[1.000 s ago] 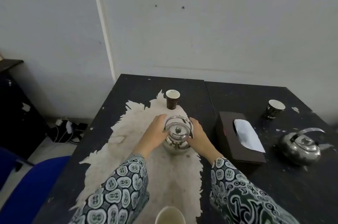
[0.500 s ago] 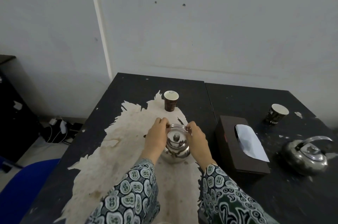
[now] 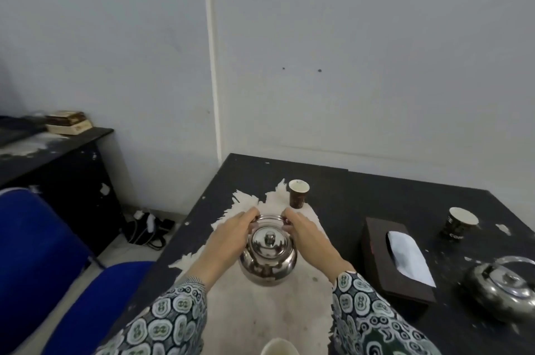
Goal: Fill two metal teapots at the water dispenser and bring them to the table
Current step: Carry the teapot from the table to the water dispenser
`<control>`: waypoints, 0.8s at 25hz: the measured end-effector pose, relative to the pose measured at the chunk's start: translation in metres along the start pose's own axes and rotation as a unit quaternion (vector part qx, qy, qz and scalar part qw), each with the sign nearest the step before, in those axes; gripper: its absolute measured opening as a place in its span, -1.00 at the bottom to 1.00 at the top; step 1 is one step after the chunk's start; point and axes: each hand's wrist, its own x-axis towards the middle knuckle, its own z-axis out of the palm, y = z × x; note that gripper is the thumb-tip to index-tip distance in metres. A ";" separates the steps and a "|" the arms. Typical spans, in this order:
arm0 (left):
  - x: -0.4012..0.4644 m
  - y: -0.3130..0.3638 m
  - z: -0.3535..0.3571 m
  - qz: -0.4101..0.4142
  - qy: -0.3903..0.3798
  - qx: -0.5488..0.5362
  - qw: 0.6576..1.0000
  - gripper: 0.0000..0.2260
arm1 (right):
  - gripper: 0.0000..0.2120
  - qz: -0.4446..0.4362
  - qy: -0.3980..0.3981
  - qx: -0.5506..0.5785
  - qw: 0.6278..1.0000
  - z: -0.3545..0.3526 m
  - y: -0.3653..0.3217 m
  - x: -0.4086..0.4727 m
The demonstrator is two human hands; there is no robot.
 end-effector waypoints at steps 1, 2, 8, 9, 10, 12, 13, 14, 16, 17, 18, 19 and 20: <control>-0.009 0.001 -0.017 0.008 0.013 0.014 1.000 -0.91 | -0.97 -0.024 0.010 0.006 1.000 -0.006 -0.017 -0.003; -0.020 0.002 -0.035 0.016 0.032 0.026 0.999 -0.90 | -0.96 -0.048 0.015 0.014 0.999 -0.012 -0.036 -0.006; -0.098 0.001 -0.132 0.005 0.136 0.084 0.987 -0.83 | -0.83 -0.151 -0.013 0.085 0.985 -0.006 -0.138 -0.012; -0.111 -0.004 -0.145 0.002 0.146 0.095 0.985 -0.84 | -0.82 -0.166 -0.013 0.093 0.982 -0.003 -0.154 -0.013; -0.124 -0.009 -0.158 -0.004 0.156 0.106 0.982 -0.85 | -0.83 -0.186 -0.016 0.099 0.977 0.002 -0.171 -0.013; -0.149 -0.023 -0.181 -0.024 0.177 0.127 0.976 -0.87 | -0.88 -0.228 -0.030 0.104 0.968 0.012 -0.207 -0.013; -0.160 -0.030 -0.192 -0.035 0.187 0.135 0.972 -0.88 | -0.90 -0.248 -0.031 0.101 0.963 0.019 -0.224 -0.012; -0.173 -0.040 -0.205 -0.049 0.194 0.146 0.969 -0.88 | -0.92 -0.267 -0.029 0.098 0.958 0.029 -0.243 -0.011; -0.194 -0.063 -0.231 -0.075 0.201 0.162 0.963 -0.86 | -0.92 -0.296 -0.031 0.090 0.951 0.049 -0.278 -0.008; -0.205 -0.076 -0.244 -0.082 0.204 0.167 0.961 -0.86 | -0.92 -0.307 -0.034 0.086 0.947 0.059 -0.295 -0.006; -0.215 -0.090 -0.257 -0.085 0.206 0.172 0.960 -0.87 | -0.92 -0.318 -0.034 0.082 0.944 0.070 -0.313 -0.002; -0.224 -0.102 -0.269 -0.082 0.207 0.176 0.959 -0.88 | -0.90 -0.325 -0.033 0.077 0.942 0.080 -0.329 0.000; -0.234 -0.117 -0.284 -0.083 0.204 0.182 0.958 -0.89 | -0.88 -0.331 -0.030 0.073 0.940 0.093 -0.348 0.005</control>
